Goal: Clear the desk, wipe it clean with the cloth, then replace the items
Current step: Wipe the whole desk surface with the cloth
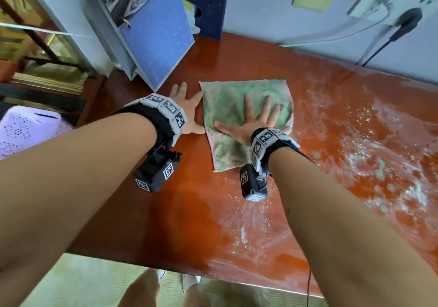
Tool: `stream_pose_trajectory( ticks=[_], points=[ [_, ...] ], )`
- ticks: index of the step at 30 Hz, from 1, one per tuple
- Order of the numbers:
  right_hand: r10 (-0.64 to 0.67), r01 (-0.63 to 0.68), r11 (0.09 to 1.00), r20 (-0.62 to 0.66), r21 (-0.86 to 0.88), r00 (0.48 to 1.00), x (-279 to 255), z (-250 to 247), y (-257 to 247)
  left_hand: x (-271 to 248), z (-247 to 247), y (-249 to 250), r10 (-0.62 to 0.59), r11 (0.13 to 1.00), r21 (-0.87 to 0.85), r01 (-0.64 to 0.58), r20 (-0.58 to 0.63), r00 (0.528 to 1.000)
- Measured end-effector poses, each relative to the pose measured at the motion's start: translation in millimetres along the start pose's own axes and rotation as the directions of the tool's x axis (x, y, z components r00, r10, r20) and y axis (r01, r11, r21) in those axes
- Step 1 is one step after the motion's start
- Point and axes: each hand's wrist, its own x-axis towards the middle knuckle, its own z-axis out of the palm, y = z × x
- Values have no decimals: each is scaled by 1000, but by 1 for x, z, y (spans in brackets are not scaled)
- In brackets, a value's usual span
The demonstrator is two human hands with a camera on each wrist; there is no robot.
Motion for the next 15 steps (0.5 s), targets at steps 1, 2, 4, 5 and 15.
stream_pose_trajectory(
  ticks=[1, 2, 4, 5, 15],
  points=[
    [-6, 6, 1000, 1, 5, 1000, -3, 3, 0, -5, 0, -1, 2, 1000, 0, -2, 6, 1000],
    [-12, 12, 1000, 4, 10, 1000, -4, 6, 1, -9, 0, -1, 3, 1000, 3, -3, 15, 1000],
    [-19, 19, 1000, 5, 13, 1000, -7, 12, 3, -15, 0, -1, 2, 1000, 15, -3, 50, 999],
    [-22, 22, 1000, -10, 13, 1000, -9, 15, 4, -17, 0, -2, 0, 1000, 21, -2, 71, 997],
    [6, 12, 998, -306, 58, 952, -8, 54, 1, -15, 29, -8, 36, 999, 26, -38, 91, 995]
  ],
)
